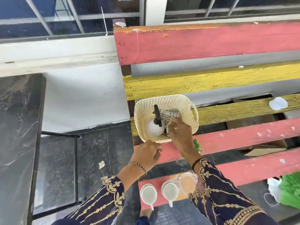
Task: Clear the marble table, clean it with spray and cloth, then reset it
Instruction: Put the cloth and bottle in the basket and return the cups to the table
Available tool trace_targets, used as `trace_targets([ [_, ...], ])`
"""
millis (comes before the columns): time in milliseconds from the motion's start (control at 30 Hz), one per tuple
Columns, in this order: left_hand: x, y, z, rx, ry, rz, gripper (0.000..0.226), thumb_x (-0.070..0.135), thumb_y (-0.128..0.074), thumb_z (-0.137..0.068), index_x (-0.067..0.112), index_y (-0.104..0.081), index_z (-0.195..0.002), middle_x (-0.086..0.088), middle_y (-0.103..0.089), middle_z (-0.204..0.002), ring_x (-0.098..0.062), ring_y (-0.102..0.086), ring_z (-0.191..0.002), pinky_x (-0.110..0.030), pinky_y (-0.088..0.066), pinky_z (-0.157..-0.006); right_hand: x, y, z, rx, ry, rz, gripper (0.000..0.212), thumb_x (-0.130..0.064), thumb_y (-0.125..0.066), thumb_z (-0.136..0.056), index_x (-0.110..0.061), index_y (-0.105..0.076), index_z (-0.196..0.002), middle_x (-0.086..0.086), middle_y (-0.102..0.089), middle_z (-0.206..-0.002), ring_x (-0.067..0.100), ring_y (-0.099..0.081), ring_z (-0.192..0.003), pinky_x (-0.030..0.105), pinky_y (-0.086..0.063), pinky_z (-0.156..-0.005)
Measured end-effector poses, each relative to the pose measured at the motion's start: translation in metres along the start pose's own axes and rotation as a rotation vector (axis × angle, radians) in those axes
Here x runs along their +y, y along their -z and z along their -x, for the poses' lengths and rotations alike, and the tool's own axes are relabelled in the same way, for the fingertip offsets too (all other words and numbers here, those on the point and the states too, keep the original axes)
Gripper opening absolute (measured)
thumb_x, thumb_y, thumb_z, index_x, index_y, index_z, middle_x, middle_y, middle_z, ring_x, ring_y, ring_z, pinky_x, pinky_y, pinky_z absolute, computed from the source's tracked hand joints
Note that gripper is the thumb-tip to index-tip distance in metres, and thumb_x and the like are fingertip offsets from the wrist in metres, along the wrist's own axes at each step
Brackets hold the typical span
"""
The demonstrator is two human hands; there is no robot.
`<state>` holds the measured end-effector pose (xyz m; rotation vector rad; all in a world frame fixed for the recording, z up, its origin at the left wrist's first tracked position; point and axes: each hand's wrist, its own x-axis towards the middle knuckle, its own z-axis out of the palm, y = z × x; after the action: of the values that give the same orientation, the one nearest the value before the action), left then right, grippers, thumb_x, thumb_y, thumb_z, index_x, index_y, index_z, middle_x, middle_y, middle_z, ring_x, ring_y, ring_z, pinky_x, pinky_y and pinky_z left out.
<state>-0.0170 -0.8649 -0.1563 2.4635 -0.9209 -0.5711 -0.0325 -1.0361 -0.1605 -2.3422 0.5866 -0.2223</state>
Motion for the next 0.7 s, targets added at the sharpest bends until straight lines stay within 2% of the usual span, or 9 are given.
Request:
trace_targets([
  [100, -0.001, -0.010, 0.013, -0.008, -0.046, -0.008, 0.027, 0.020, -0.046, -0.091, 0.021, -0.067, -0.108, 0.005, -0.068, -0.109, -0.013, -0.057, -0.107, -0.025, -0.046, -0.088, -0.003, -0.002, 0.026, 0.019, 0.072, 0.014, 0.016, -0.010, -0.058, -0.096, -0.008, -0.069, -0.107, 0.007, -0.077, -0.093, 0.021, -0.074, -0.081, 0.035, -0.061, -0.070],
  [167, -0.004, -0.019, 0.027, -0.033, -0.047, -0.021, 0.026, 0.019, -0.046, -0.091, 0.020, -0.067, -0.106, 0.005, -0.069, -0.107, -0.014, -0.055, -0.108, -0.026, -0.042, -0.085, 0.000, -0.005, 0.047, -0.008, 0.073, 0.003, 0.017, -0.012, -0.059, -0.095, -0.009, -0.070, -0.108, 0.005, -0.077, -0.095, 0.020, -0.073, -0.083, 0.038, -0.061, -0.073],
  [267, -0.012, -0.031, 0.049, -0.106, -0.027, -0.041, 0.026, 0.016, -0.047, -0.089, 0.018, -0.068, -0.105, 0.000, -0.070, -0.103, -0.019, -0.056, -0.104, -0.030, -0.043, -0.087, 0.014, -0.014, 0.082, -0.095, 0.040, -0.012, 0.017, -0.012, -0.063, -0.093, -0.008, -0.069, -0.108, 0.004, -0.075, -0.096, 0.020, -0.071, -0.086, 0.041, -0.060, -0.074],
  [367, -0.021, -0.043, 0.072, -0.184, 0.052, -0.074, 0.028, 0.017, -0.045, -0.090, 0.019, -0.066, -0.110, -0.001, -0.067, -0.110, -0.019, -0.057, -0.106, -0.032, -0.046, -0.089, 0.028, -0.018, 0.120, -0.214, -0.062, -0.003, 0.019, -0.012, -0.065, -0.092, -0.011, -0.068, -0.110, 0.005, -0.075, -0.098, 0.022, -0.072, -0.089, 0.037, -0.058, -0.077],
  [433, -0.026, -0.052, 0.087, -0.244, 0.125, -0.097, 0.030, 0.020, -0.045, -0.092, 0.019, -0.059, -0.118, -0.001, -0.064, -0.117, -0.020, -0.057, -0.111, -0.035, -0.048, -0.089, 0.039, -0.018, 0.143, -0.283, -0.145, 0.047, 0.025, -0.017, -0.067, -0.092, -0.013, -0.067, -0.117, 0.006, -0.074, -0.108, 0.023, -0.071, -0.097, 0.032, -0.056, -0.081],
  [500, -0.028, -0.061, 0.100, -0.321, 0.221, -0.132, 0.036, 0.026, -0.043, -0.094, 0.020, -0.046, -0.129, -0.001, -0.060, -0.124, -0.024, -0.059, -0.112, -0.037, -0.050, -0.085, 0.051, -0.018, 0.163, -0.389, -0.194, 0.134, 0.039, -0.022, -0.068, -0.092, -0.016, -0.062, -0.130, 0.004, -0.068, -0.127, 0.021, -0.065, -0.113, 0.030, -0.050, -0.092],
  [600, -0.030, -0.076, 0.109, -0.429, 0.324, -0.199, 0.046, 0.037, -0.038, -0.098, 0.016, -0.031, -0.138, -0.009, -0.061, -0.123, -0.032, -0.063, -0.108, -0.039, -0.050, -0.082, 0.065, -0.022, 0.182, -0.582, -0.171, 0.244, 0.060, -0.028, -0.067, -0.093, -0.016, -0.045, -0.147, 0.000, -0.048, -0.152, 0.018, -0.044, -0.139, 0.029, -0.037, -0.112],
  [700, -0.032, -0.092, 0.108, -0.466, 0.374, -0.208, 0.053, 0.041, -0.036, -0.099, 0.014, -0.024, -0.143, -0.014, -0.062, -0.121, -0.034, -0.063, -0.108, -0.040, -0.050, -0.082, 0.073, -0.030, 0.190, -0.665, -0.107, 0.373, 0.072, -0.035, -0.068, -0.092, -0.014, -0.034, -0.153, 0.002, -0.037, -0.159, 0.020, -0.037, -0.145, 0.032, -0.033, -0.117],
])
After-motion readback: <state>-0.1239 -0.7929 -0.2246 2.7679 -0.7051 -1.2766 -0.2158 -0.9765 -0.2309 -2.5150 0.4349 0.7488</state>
